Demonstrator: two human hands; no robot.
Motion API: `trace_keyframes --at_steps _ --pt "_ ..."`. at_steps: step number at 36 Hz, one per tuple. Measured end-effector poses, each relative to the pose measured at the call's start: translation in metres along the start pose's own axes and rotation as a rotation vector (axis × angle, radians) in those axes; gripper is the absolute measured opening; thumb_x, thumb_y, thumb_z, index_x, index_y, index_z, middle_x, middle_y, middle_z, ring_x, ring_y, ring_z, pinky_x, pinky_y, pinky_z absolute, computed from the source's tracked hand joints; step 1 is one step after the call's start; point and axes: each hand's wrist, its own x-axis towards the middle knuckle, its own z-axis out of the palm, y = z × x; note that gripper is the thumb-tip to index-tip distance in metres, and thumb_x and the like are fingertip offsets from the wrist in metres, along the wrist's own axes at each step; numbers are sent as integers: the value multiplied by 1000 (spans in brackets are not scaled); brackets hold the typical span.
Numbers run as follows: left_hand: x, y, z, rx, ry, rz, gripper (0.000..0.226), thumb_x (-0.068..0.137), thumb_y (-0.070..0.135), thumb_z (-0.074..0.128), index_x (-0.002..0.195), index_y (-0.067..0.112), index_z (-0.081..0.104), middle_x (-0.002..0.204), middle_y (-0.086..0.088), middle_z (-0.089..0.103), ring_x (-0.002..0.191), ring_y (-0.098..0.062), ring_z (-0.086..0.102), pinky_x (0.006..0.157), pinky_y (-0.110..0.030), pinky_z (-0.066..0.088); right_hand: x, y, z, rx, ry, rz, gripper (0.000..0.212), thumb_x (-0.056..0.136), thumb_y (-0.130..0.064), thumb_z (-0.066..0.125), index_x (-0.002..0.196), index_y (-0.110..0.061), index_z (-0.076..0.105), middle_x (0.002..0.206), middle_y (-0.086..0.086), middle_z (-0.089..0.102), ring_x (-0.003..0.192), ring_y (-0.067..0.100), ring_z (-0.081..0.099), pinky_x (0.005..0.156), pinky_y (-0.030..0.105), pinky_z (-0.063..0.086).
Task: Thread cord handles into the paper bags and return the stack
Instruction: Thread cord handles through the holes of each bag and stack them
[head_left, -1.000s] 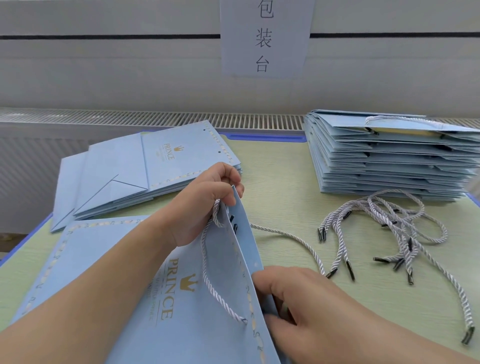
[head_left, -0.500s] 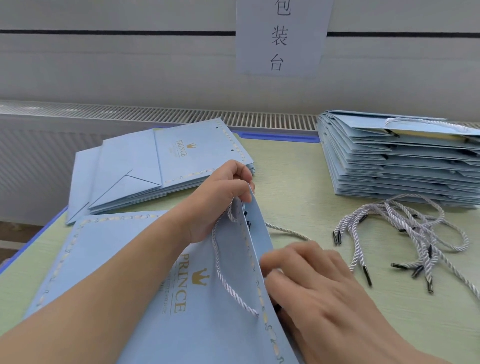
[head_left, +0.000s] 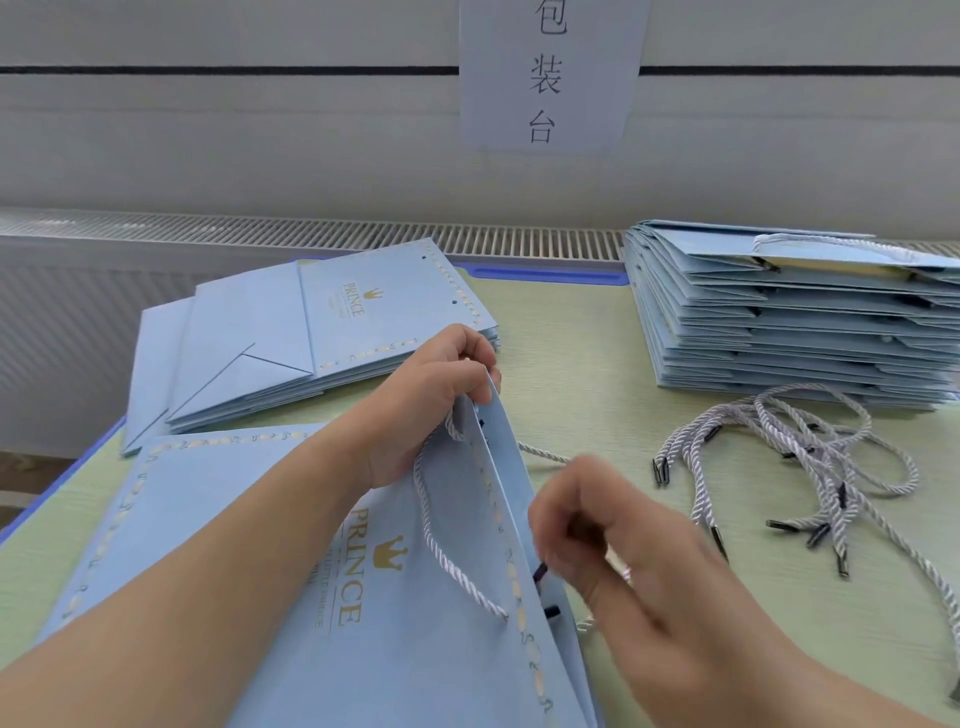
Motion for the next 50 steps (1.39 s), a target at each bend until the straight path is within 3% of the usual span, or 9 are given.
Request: trace_keyframes --at_steps 3,10,13,19,23,26,32,39,50 --pt "0 1 0 -24 2 -5 30 54 11 47 84 15 48 77 -1 53 63 -17 37 57 -32 29 7 2 -10 298 -91 107 16 84 -20 54 89 -35 52 77 -12 55 71 12 49 68 24 44" --pt "-2 2 -3 -98 -5 13 30 53 9 45 82 15 47 70 2 52 56 -12 39 54 -30 28 18 19 -24 114 5 209 27 89 -41 41 111 -42 56 108 -20 62 109 4 53 89 19 43" --pt "-3 3 -3 -144 -24 47 30 52 8 43 81 15 46 69 3 51 54 -11 40 53 -28 29 21 25 -25 -97 -65 255 37 89 -36 37 122 -52 40 127 -28 48 124 -8 38 100 9 30" --pt "-6 2 2 -208 -125 86 31 55 5 41 84 14 45 68 2 50 53 -11 40 47 -21 37 29 27 -17 -320 -275 302 73 97 -22 42 147 -45 -7 155 -13 16 143 7 7 118 28 8" --pt "-6 3 3 -227 -141 98 30 56 5 42 85 12 45 68 2 51 53 -11 41 46 -19 39 33 20 -12 -226 -224 246 74 92 -18 56 136 -56 9 110 -28 50 113 4 40 103 20 25" --pt "-7 4 2 -216 -142 101 30 56 5 43 84 13 45 69 2 51 53 -10 42 45 -19 37 34 14 -20 375 -84 390 50 84 -13 61 127 -33 44 73 -6 60 77 18 57 85 36 45" --pt "-6 -1 8 -115 -129 99 27 57 8 47 84 15 45 67 5 52 53 -11 35 47 -23 29 30 26 -69 1194 -182 503 43 73 -9 73 115 -10 65 69 6 48 56 18 52 64 34 53" --pt "-5 -5 14 76 -85 125 23 61 15 51 84 14 49 73 -2 52 58 -6 43 55 -22 33 28 29 -85 663 -216 637 26 74 -16 61 98 -18 70 61 2 42 48 9 31 43 19 33" --pt "-4 -8 12 261 -80 157 29 74 38 59 95 18 53 75 -6 39 63 -14 34 52 -18 31 29 20 -78 306 -82 594 15 95 -8 49 98 -13 63 55 -1 41 45 7 31 42 18 30"
